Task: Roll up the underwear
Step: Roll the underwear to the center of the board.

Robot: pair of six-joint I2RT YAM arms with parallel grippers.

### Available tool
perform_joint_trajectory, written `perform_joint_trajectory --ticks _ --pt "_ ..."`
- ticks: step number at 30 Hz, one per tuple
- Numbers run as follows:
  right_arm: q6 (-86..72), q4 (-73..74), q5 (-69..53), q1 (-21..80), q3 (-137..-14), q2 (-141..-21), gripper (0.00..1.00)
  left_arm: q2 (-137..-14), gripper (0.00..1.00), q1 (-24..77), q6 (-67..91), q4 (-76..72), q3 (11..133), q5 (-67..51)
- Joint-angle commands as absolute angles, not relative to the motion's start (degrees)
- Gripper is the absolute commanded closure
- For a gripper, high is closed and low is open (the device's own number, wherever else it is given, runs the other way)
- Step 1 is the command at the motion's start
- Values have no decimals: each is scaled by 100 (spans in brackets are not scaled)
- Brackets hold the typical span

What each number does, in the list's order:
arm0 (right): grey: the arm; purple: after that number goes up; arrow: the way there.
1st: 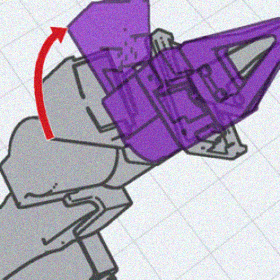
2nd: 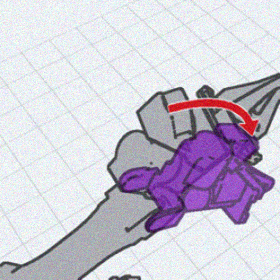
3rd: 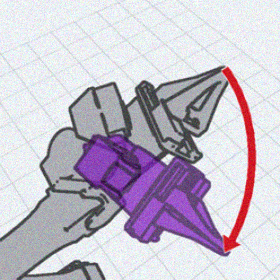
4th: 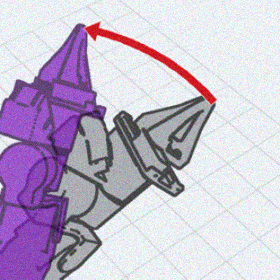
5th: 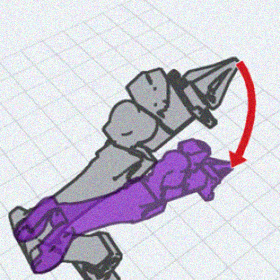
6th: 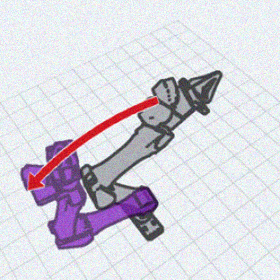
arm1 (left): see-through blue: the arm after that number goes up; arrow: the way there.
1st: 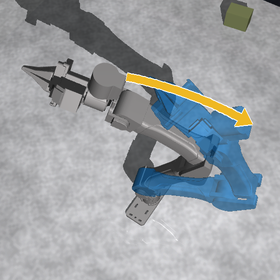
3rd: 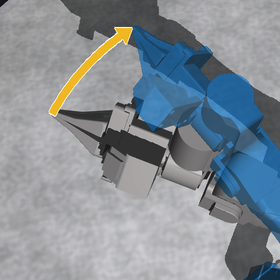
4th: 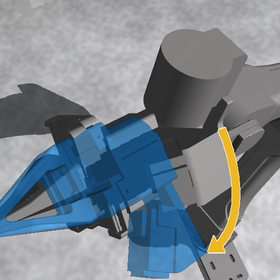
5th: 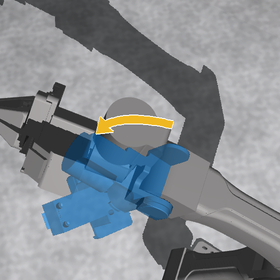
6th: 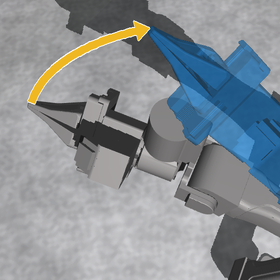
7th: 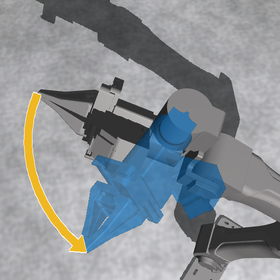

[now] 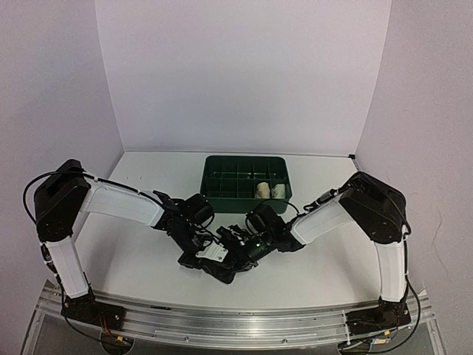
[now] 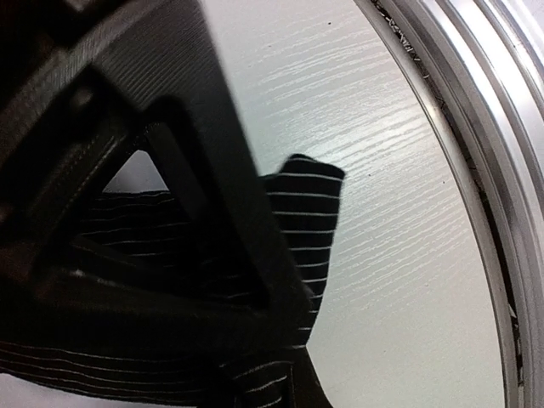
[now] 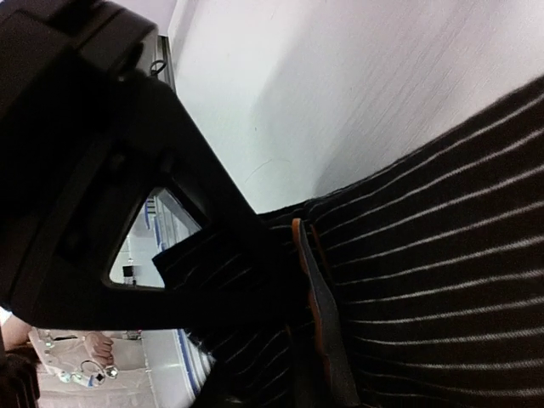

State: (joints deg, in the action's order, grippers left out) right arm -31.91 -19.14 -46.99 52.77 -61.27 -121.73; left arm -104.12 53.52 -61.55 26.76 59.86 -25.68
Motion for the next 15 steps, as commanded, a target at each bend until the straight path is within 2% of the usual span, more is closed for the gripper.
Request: perform_joint_trajectory --ticks 1,6,11,15 --pt "-2785 -1554 -3701 5338 -5889 -11530 59 -10613 100 5318 -5537 3515 6460 -3048" --pt "-1929 -1487 -2506 5374 -5251 -10260 48 -10677 100 5087 -4923 4030 6457 -3733" --pt "-639 -1470 -1044 5840 -4525 -9266 47 -10954 100 4570 -4330 4230 6619 -4597" --pt "1027 -1286 265 6676 -4449 -9107 47 -11183 100 4350 -4071 4214 6627 -4965"
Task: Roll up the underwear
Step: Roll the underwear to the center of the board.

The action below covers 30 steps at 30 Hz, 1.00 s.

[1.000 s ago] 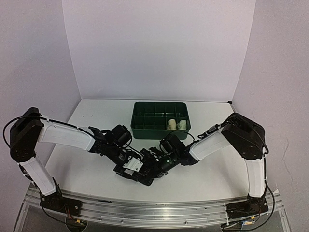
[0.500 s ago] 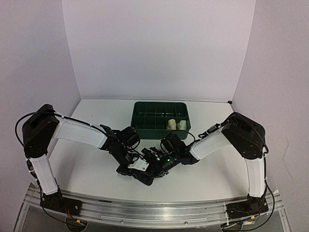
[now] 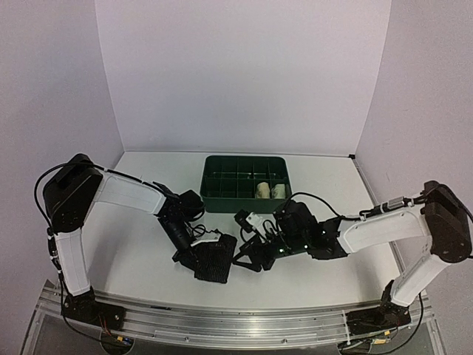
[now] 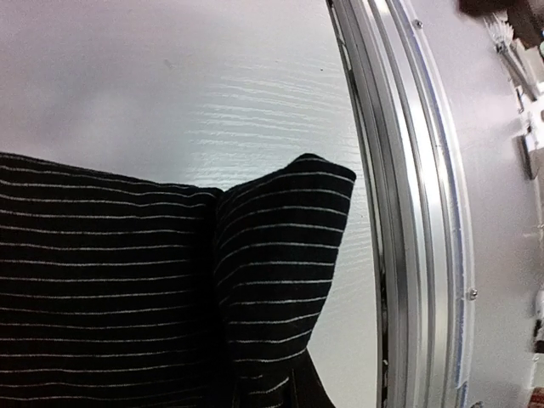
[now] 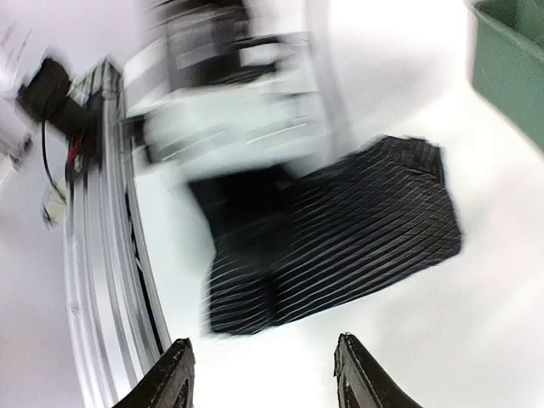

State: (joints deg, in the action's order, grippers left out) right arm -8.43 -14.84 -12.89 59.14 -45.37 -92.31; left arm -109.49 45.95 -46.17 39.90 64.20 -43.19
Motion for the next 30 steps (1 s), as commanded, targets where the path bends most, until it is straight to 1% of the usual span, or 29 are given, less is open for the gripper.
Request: perform_joint_trajectory --ticks 1,5,8,10,13,18,20,21,23,24,25,26,27,28,29,30 --pt "1433 -1238 596 6842 -4534 -9191 46 -11233 100 4310 -3995 4182 6618 -5006" --pt "2646 -1143 1749 7400 -5134 -9834 43 -11462 100 4193 -3841 4168 6594 -5234" --pt "3105 -1148 2236 7470 -5676 -10375 40 -11555 100 4174 -3849 4200 6561 -5295" --pt "3324 -1146 2272 7471 -5892 -10683 39 -11573 100 4168 -3854 4192 6540 -5293" --pt "3372 -1126 2112 7473 -6145 -10977 39 -11582 100 4166 -3834 4168 6547 -5292" --pt "3205 -768 1667 7471 -6296 -11228 45 -11612 100 4151 -3789 4118 6581 -5308" --pt "3102 -658 1614 7470 -6266 -11300 49 -11619 100 4140 -3803 4123 6574 -5308" --pt "3036 -588 1580 7471 -6254 -11325 54 -11618 100 4135 -3824 4126 6565 -5302" --pt "2868 -462 1506 7467 -6261 -11370 65 -11612 100 4116 -3883 4133 6550 -5282" --pt "2785 -403 1492 7464 -6279 -11390 74 -11611 100 4110 -3909 4145 6548 -5275" --pt "2696 -343 1478 7465 -6301 -11411 80 -11597 100 4104 -3938 4163 6552 -5278" --pt "2608 -262 1458 7469 -6332 -11425 89 -11554 99 4096 -3959 4180 6568 -5295" --pt "2521 -174 1410 7468 -6365 -11434 96 -11485 94 4085 -3997 4202 6578 -5346" --pt "2423 -91 1321 7464 -6390 -11425 100 -11352 81 4074 -4071 4204 6559 -5425" --pt "2296 -35 1219 7463 -6393 -11396 100 -11155 66 4071 -4177 4161 6501 -5481" --pt "2137 98 1082 7462 -6378 -11363 100 -10888 54 4068 -4273 4097 6429 -5497"
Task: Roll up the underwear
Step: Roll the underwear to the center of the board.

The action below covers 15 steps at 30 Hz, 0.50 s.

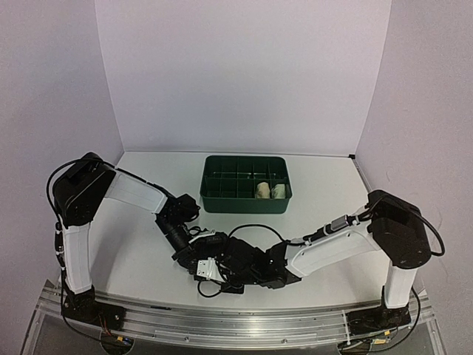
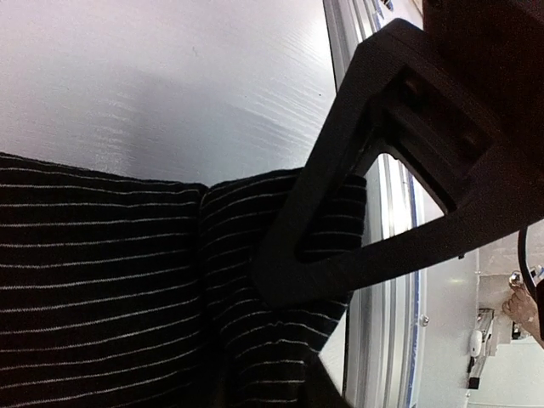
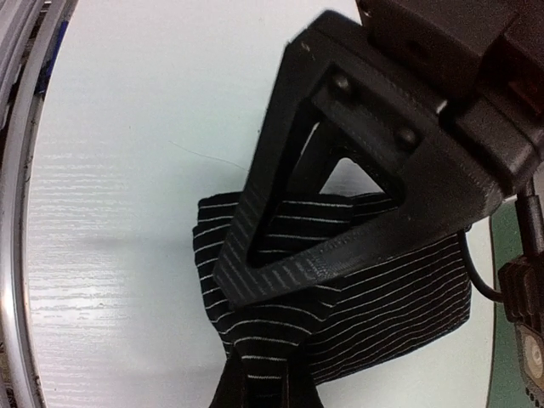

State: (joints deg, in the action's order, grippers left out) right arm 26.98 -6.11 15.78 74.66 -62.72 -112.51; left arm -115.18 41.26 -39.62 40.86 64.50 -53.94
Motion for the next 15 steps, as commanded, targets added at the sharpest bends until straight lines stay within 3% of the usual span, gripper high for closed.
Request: perform_joint_trajectory --ticks 1,3,10,15 --pt "1951 204 909 7452 -6345 -11312 100 -10595 46 4064 -4415 3991 6287 -5437" --pt "1505 357 454 7385 -6269 -11215 100 -10136 40 4056 -4777 3892 6059 -5174" --pt "-600 435 -1692 6703 -6068 -11322 100 -8664 39 3806 -5895 3217 5042 -4526" --pt "-1351 362 -2748 6278 -6172 -11662 100 -7725 33 4131 -6444 2259 4132 -4402"
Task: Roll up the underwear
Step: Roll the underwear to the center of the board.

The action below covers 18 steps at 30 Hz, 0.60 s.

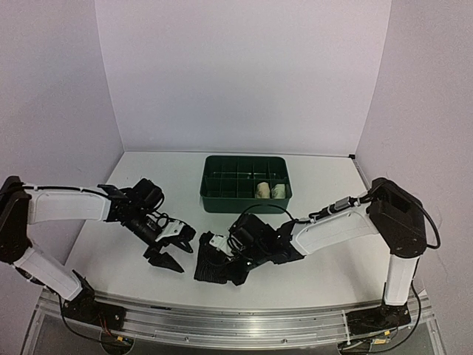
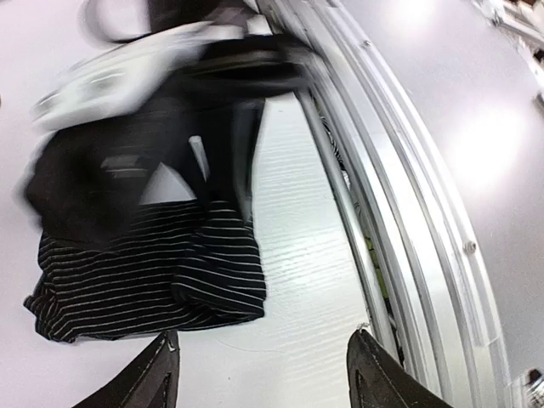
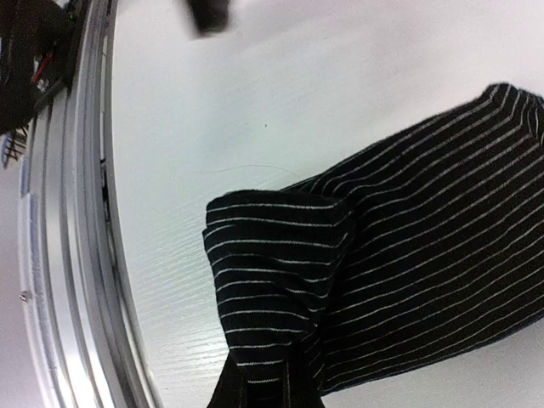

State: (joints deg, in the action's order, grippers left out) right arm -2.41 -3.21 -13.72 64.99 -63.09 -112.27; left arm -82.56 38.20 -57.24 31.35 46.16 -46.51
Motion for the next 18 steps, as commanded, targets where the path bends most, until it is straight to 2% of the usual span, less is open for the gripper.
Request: perform_joint_trajectory --ticks 1,7,11,14,18 --pt "-1428 342 -2909 6209 -6205 -11732 100 -7689 32 4306 -6482 2102 4024 -4194" --pt "-1338 321 -3692 5996 -6763 -12166 100 -8005 29 5010 -6332 901 3829 -3166" --pt "-525 308 -3181 6024 -7038 -12094 100 -8421 26 5049 -5839 860 4215 -2699" --pt "220 307 -2828 6055 -7060 -11910 100 -8257 25 5045 -5981 868 3998 -2581" --pt "650 295 -3099 6057 -7235 -11936 100 -8096 25 5051 -6096 955 3768 -2685"
